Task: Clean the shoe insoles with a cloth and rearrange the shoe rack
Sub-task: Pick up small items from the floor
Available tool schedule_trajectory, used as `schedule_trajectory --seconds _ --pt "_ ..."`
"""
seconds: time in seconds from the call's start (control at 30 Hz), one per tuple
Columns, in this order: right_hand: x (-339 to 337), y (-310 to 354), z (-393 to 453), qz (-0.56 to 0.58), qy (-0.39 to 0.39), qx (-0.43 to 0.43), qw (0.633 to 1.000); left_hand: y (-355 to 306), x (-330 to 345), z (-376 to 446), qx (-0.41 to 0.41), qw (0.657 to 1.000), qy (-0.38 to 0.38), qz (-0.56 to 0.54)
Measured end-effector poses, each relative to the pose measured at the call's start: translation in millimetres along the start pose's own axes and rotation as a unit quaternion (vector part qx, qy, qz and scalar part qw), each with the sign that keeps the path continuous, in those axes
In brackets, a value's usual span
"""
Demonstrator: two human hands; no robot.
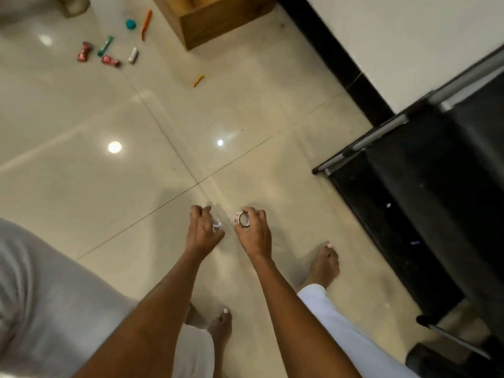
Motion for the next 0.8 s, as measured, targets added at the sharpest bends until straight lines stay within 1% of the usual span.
schedule_trajectory --seconds 0.13,0.27,0.4,0.57,0.67,0.8 --pt "-63 14 -19 0.01 -0.026 0.038 0.999 -65 -19 -25 0.088 0.996 0.011 -0.013" --pt "-134 37 -53 -0.017 -0.068 0.049 0.996 -140 -52 -60 0.196 0.98 0.024 -0.009" --pt "-198 57 -84 -0.034 -0.105 0.049 0.993 -200 -84 -94 0.258 0.966 0.017 -0.006" --pt "-253 55 -93 -0.039 -0.148 0.072 0.986 -248 -92 -113 0.304 0.952 0.026 -0.037" --pt "-259 32 -75 -0.032 -0.143 0.084 0.986 -264 -77 -100 0.294 0.954 0.041 -0.039" --pt "-252 -8 -42 -0.003 -0.141 0.126 0.982 -282 -45 -75 0.288 0.956 0.055 0.006"
Point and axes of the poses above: each hand's wrist, its own z-axis towards the middle knuckle, its own x-axis out of the palm, y = z × x, the point moved 2 cm from there along z, towards the middle knuckle, and after that the axes turned 4 degrees about -y, right-handed, at the moved point
